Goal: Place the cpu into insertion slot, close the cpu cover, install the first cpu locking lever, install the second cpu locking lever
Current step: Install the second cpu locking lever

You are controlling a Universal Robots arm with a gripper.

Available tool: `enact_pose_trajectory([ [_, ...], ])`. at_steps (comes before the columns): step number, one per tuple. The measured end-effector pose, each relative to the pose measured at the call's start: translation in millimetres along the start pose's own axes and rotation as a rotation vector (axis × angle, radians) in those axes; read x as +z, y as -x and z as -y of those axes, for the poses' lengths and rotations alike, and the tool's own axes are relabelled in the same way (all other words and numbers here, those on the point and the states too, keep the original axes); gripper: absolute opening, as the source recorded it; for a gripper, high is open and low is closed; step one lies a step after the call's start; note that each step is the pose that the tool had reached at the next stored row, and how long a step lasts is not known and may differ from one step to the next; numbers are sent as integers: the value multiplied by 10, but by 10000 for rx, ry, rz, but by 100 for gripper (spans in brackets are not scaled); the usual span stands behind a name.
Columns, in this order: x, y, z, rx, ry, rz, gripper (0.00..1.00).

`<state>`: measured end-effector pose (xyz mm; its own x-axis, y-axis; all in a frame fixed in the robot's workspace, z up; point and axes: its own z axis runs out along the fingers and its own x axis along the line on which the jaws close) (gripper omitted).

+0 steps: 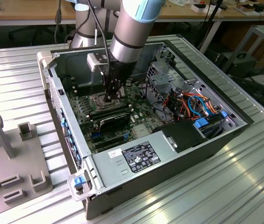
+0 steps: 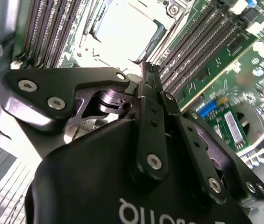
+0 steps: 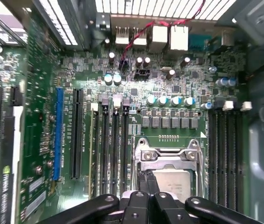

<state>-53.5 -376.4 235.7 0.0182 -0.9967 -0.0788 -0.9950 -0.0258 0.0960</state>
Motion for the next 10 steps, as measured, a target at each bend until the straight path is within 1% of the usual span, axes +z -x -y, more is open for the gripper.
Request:
enact_pose_trajectory([
  [1, -52, 5, -5, 1, -1, -1, 11],
  [2, -88, 8, -9, 1, -1, -4, 11],
  [3, -186, 25, -19, 6, 0, -25, 11],
  [4, -235, 33, -23, 6, 0, -44, 11],
  [10, -235, 38, -23, 5, -1, -44, 11],
])
